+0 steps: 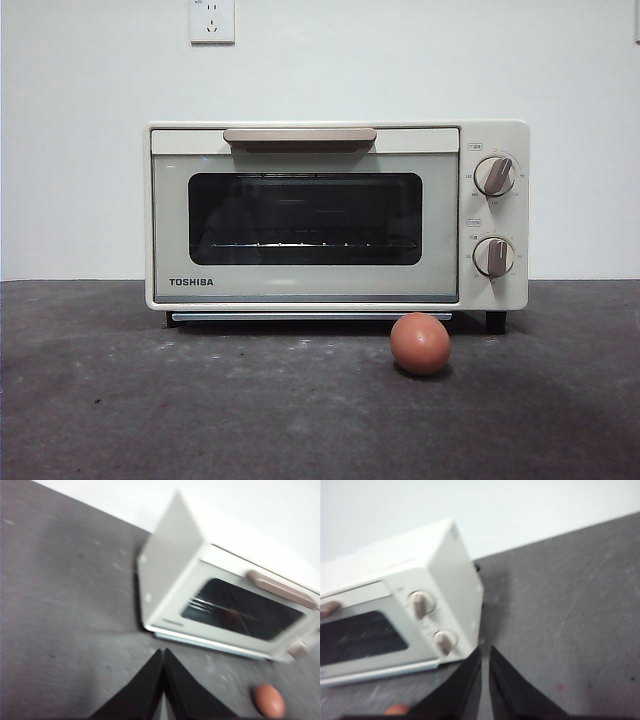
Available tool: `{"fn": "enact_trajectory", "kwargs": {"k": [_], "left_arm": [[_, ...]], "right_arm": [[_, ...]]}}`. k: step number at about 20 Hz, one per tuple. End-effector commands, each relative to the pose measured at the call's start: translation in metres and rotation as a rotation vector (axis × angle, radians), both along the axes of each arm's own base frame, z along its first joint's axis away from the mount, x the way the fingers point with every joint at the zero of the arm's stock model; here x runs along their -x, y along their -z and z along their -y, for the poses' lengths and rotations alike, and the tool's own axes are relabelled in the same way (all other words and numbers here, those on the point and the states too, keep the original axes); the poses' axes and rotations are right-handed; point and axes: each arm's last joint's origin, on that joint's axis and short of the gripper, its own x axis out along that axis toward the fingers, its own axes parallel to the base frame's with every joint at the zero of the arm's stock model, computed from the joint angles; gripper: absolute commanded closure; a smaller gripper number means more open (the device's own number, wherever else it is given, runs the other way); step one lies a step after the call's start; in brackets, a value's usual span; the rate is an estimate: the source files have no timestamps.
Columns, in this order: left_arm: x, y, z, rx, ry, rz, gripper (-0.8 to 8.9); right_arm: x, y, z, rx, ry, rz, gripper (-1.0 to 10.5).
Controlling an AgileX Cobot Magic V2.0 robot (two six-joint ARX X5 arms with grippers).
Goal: Eggoven
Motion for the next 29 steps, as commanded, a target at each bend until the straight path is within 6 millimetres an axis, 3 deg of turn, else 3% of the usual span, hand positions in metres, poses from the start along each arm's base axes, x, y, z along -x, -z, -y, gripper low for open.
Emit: {"fn": "enact_trajectory", "kwargs": {"k": [1,9,18,20,23,29], "left_arm": [[-0.001,-0.023,0.002,-0.056,0.08,-0.016,8.06],[-0.008,-0.061,0.006,-0.14,0.305,-0.147,8.06],[-0.007,-0.062,0.01,-0.171,0.411,-0.255,8.06],[-0.006,-0.062,0.01,-0.173,0.418,-0.254,8.06],[-0.006,-0.062,0.011,-0.174,0.42,-0.252,8.06],[-0.006,-0.063,0.011,-0.175,0.419,-0.246,8.06]], "right_arm": [[0.003,-0.022,-0.002,0.02,-0.067,-0.048,9.4],[-0.003,-0.059,-0.009,0.059,-0.371,-0.298,9.4],[-0.011,-0.069,-0.016,0.097,-0.547,-0.452,9.3],[-0.011,-0.069,-0.018,0.1,-0.559,-0.453,8.3],[-0.011,-0.069,-0.018,0.073,-0.554,-0.468,5.7],[-0.031,-0.066,-0.024,-0.019,-0.568,-0.551,5.7]]}}
